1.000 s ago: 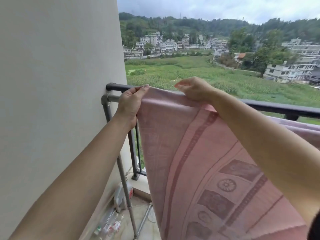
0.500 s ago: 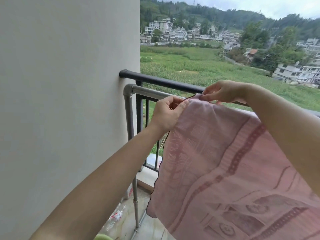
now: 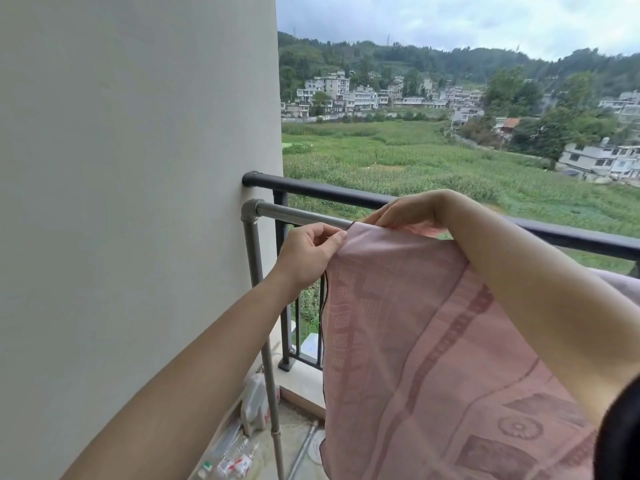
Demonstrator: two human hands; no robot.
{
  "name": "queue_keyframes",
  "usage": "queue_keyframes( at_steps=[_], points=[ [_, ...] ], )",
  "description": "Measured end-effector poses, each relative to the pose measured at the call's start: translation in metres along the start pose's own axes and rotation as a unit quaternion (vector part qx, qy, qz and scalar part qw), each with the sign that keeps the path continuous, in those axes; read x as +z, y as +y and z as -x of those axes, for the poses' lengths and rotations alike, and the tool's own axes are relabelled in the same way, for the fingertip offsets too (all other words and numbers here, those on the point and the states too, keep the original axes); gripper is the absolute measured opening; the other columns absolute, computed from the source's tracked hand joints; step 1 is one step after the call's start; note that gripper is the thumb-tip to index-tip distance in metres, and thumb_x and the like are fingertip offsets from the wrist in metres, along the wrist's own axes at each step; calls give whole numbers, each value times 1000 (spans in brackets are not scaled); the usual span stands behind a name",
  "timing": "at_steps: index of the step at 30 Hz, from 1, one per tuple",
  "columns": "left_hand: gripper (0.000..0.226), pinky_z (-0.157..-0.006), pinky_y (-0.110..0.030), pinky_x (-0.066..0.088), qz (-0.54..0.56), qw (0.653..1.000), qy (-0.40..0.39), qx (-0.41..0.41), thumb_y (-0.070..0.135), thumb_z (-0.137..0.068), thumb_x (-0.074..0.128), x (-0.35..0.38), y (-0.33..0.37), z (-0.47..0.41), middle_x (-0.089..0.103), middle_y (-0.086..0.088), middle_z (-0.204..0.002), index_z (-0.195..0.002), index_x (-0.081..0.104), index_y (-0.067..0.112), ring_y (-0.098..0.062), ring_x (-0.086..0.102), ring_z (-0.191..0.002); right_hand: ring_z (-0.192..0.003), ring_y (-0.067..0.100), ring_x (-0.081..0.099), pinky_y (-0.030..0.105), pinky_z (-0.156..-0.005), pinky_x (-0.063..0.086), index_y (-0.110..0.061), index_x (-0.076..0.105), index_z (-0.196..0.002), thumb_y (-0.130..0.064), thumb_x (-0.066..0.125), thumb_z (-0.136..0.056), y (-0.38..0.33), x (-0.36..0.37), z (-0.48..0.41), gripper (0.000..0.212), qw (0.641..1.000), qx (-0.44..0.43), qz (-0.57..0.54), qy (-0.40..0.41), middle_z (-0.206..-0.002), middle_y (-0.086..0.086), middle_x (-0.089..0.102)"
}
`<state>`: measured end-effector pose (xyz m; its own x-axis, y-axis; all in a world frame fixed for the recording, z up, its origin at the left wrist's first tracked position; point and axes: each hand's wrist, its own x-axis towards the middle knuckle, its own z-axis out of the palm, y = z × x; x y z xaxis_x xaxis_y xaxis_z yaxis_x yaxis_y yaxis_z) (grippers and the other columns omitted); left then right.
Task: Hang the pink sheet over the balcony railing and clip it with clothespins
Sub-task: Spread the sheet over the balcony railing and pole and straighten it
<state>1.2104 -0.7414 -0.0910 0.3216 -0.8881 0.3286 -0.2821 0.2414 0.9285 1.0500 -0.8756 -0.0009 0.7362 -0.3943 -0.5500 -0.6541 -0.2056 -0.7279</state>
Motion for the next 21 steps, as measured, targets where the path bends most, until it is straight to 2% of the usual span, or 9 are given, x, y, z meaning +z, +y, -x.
queue_keyframes(
  at_steps=[4,7,9,11,13,14,18,21],
  points=[
    [13,-68,-30,51,-12,1000,25,6,26,-91,66,-7,8,-3,68,6,-76,-89,74,17,-8,59,-71,-105,24,69,31,-82,60,-1,60,-129,1,43,-100,-5,-10,3,33,1000,-1,-4,11,-125,18,67],
    [13,-69,-36,54,-13,998,58,9,27,-91,66,-17,15,-7,67,5,-74,-86,73,18,-10,59,-70,-96,16,69,27,-83,58,-7,65,-125,-6,54,-99,-17,-12,5,29,989,-44,83,111,-116,10,72],
    [15,-69,-41,55,-17,996,86,5,27,-91,65,-25,16,-12,67,0,-75,-85,72,15,-14,57,-68,-91,11,69,28,-90,56,-16,65,-128,-13,56,-99,-30,-8,-2,30,944,-108,204,237,-112,-2,72],
    [17,-71,-44,57,-23,990,138,-7,27,-92,64,-40,11,-17,68,-5,-78,-86,71,13,-16,59,-69,-88,9,68,25,-91,55,-16,61,-131,-14,56,-99,-47,7,-19,32,896,-171,249,326,-110,-5,69],
    [18,-72,-40,57,-20,979,199,-25,27,-93,62,-62,2,-22,70,-4,-81,-82,70,15,-16,62,-72,-79,5,67,16,-79,56,-13,62,-129,-13,56,-99,-64,27,-42,31,868,-212,255,369,-107,-1,70],
    [18,-70,-36,55,-20,974,223,-35,27,-93,62,-75,-3,-23,70,-2,-80,-79,69,18,-16,62,-72,-75,4,65,16,-78,56,-12,64,-127,-11,56,-99,-72,38,-56,29,854,-224,268,385,-107,2,71],
    [18,-72,-33,53,-46,962,267,-42,28,-91,62,-120,-15,-27,70,1,-79,-76,67,22,-17,63,-74,-92,19,66,31,-88,53,-14,71,-118,-10,55,-98,-106,67,-96,25,800,-256,300,452,-114,7,72],
    [14,-75,-28,53,-49,949,313,-12,28,-92,60,-138,-12,-33,70,3,-83,-83,69,20,-15,64,-79,-95,26,67,33,-79,52,-13,71,-116,-15,57,-98,-128,80,-110,23,769,-299,263,500,-112,10,72]
  ],
)
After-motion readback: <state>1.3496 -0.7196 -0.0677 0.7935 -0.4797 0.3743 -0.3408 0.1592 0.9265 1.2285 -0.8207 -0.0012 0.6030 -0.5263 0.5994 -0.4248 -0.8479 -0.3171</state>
